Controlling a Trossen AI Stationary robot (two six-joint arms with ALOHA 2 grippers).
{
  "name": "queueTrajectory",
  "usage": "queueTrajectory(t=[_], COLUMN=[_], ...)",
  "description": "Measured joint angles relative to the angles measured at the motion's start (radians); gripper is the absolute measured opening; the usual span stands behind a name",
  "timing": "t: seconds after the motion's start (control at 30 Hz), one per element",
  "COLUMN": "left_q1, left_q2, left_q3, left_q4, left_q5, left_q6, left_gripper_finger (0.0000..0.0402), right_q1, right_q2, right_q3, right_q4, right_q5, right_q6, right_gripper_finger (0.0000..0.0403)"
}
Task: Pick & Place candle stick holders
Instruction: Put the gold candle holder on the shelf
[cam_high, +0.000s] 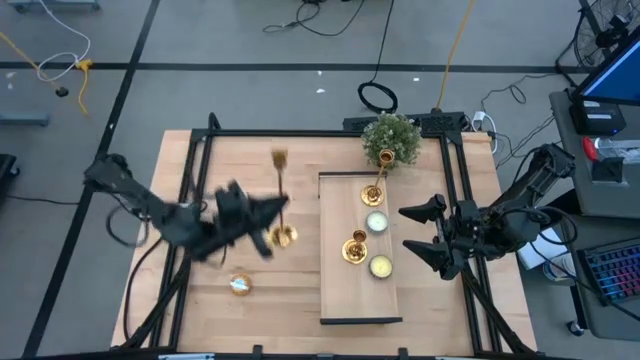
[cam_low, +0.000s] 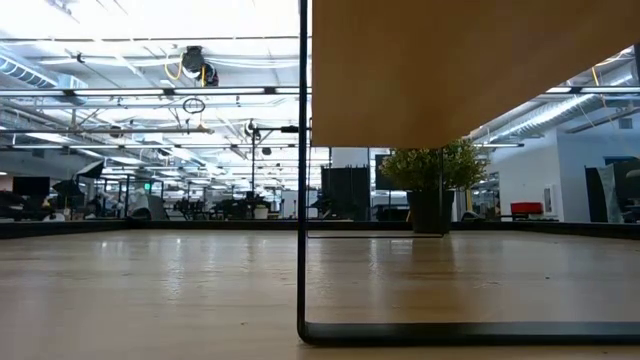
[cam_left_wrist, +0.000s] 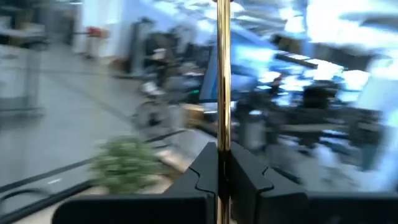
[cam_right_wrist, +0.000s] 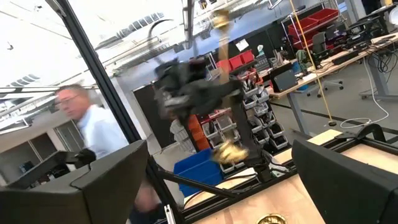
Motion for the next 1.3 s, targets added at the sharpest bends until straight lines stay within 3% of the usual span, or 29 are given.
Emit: queueTrajectory(t=[0.17, 0.37, 0.53, 0.73, 1.0, 1.3], left_q1=[-0.099, -0.142, -0.111, -0.014, 0.062, 0.106], left_q2=[0.133, 0.224, 0.304, 0.427, 0.509, 0.52], left_q3=[0.0, 0.0, 0.0, 0.0, -0.001, -0.016], left_q4=[0.236, 0.264, 0.31, 0.489, 0.537, 0.55], left_q5=[0.131, 0.348, 0.514, 0.794, 0.996, 1.075], left_q6=[0.15, 0.298, 0.308, 0.335, 0.329, 0.313], left_gripper_finger=[0.0018, 0.0029, 0.0018, 0.0016, 0.0016, 0.0016], right_q1=[0.0, 0.001, 0.001, 0.001, 0.002, 0.002], right_q2=[0.0, 0.0, 0.0, 0.0, 0.0, 0.0], right_q3=[0.0, 0.0, 0.0, 0.0, 0.0, 0.0], right_q4=[0.0, 0.001, 0.0, 0.0, 0.0, -0.006], right_q5=[0.0, -0.001, -0.001, -0.002, -0.005, -0.005], right_q6=[0.013, 0.036, 0.034, 0.033, 0.032, 0.032], right_gripper_finger=[0.0393, 0.0393, 0.0393, 0.0393, 0.0393, 0.0393])
